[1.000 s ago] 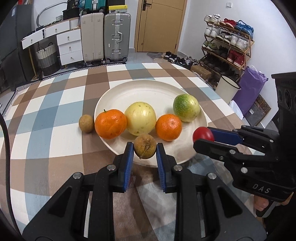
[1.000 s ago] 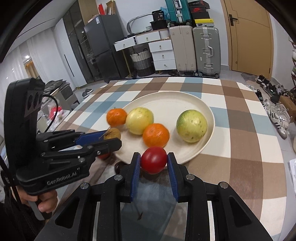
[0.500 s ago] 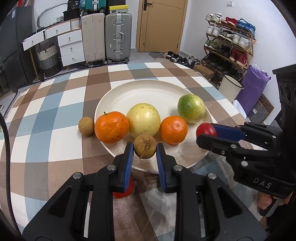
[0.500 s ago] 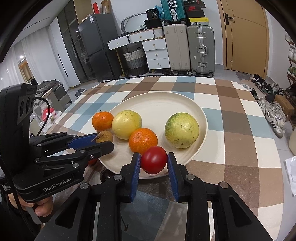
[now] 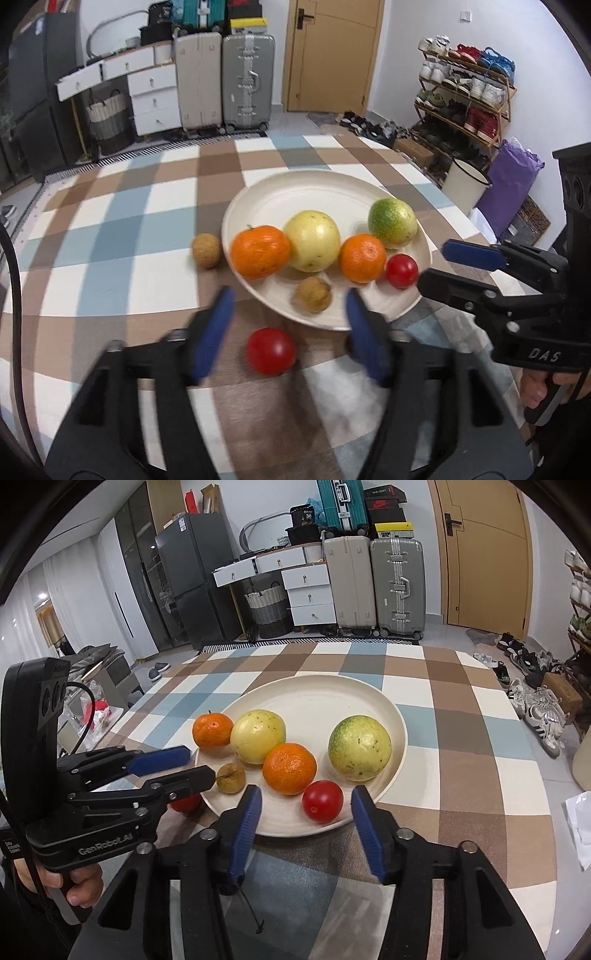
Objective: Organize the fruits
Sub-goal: 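Place the tomato and longan on the plate and open both grippers, then grasp a dark cherry with the right gripper while the left gripper grasps a red tomato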
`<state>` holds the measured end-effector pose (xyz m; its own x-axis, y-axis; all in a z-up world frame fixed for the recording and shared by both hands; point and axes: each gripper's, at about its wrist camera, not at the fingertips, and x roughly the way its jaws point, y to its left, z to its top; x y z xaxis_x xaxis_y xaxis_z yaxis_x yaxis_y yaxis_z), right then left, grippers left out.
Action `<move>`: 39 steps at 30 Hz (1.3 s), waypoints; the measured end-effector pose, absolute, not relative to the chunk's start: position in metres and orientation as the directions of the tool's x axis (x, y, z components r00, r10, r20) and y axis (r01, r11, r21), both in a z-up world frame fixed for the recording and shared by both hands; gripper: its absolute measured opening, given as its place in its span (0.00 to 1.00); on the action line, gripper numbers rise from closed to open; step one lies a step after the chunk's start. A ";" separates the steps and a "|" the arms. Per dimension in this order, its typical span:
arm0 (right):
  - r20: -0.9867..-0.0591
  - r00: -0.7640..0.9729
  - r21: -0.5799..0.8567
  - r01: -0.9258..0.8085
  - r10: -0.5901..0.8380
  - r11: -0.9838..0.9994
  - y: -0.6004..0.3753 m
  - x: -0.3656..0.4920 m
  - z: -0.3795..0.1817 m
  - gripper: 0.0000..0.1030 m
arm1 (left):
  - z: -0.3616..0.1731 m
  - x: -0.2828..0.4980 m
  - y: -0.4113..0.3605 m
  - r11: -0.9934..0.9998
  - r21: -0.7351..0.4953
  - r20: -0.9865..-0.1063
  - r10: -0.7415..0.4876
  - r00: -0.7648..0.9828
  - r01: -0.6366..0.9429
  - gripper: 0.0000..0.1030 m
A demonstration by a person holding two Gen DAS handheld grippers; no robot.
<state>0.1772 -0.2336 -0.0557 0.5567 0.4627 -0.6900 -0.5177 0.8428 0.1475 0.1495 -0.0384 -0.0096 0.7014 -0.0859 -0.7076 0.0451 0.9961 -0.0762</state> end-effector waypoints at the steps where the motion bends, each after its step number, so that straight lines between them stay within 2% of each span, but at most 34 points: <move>1: -0.688 0.556 0.152 -0.517 0.466 0.842 -0.235 0.175 -0.054 0.68 | -0.006 0.144 -0.034 0.997 -0.070 -0.694 -0.076 0.716 0.037 0.82; 2: -0.686 0.555 0.159 -0.517 0.470 0.841 -0.237 0.173 -0.053 0.75 | -0.004 0.138 -0.030 0.997 -0.068 -0.685 -0.070 0.725 0.033 0.82; 5: -0.693 0.535 0.179 -0.520 0.482 0.835 -0.238 0.166 -0.053 0.82 | 0.000 0.127 -0.018 0.997 -0.070 -0.686 -0.065 0.725 0.022 0.84; 6: -0.699 0.531 0.178 -0.520 0.479 0.836 -0.238 0.163 -0.054 0.83 | 0.001 0.124 -0.014 0.998 -0.069 -0.685 -0.058 0.726 0.015 0.86; 9: -0.714 0.523 0.170 -0.515 0.465 0.840 -0.237 0.153 -0.057 0.95 | 0.001 0.112 -0.002 0.998 -0.054 -0.680 -0.026 0.733 -0.015 0.99; 10: -0.715 0.526 0.167 -0.510 0.460 0.844 -0.237 0.151 -0.057 0.99 | 0.001 0.108 0.002 0.998 -0.056 -0.680 -0.023 0.733 -0.020 0.99; 20: -0.732 0.532 0.172 -0.461 0.426 0.871 -0.236 0.131 -0.063 0.99 | -0.002 0.091 0.027 0.998 -0.044 -0.699 0.006 0.715 -0.051 0.99; 25: -0.726 0.554 0.143 -0.456 0.407 0.878 -0.230 0.125 -0.061 0.99 | -0.003 0.087 0.039 0.994 -0.077 -0.704 -0.004 0.710 -0.071 0.99; 29: -0.763 0.480 0.189 -0.477 0.434 0.858 -0.221 0.127 -0.068 0.99 | -0.007 0.087 0.036 0.995 -0.073 -0.712 -0.005 0.702 -0.067 0.99; 33: -0.786 0.451 0.173 -0.497 0.424 0.850 -0.211 0.126 -0.078 0.98 | -0.013 0.092 0.027 0.997 -0.062 -0.726 -0.008 0.688 -0.054 0.99; 36: -0.802 0.433 0.158 -0.510 0.411 0.846 -0.204 0.126 -0.085 0.95 | -0.014 0.092 0.021 0.998 -0.048 -0.731 -0.007 0.682 -0.041 0.99; 39: -0.810 0.419 0.159 -0.518 0.411 0.840 -0.199 0.128 -0.091 0.81 | -0.015 0.093 0.017 0.999 -0.042 -0.734 -0.011 0.679 -0.030 0.99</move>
<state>0.1282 -0.1989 -0.0911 0.4186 0.4114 -0.8096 -0.5180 0.8404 0.1592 0.0928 0.0167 -0.0153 0.6790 -0.0105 -0.7340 -0.0304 0.9986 -0.0425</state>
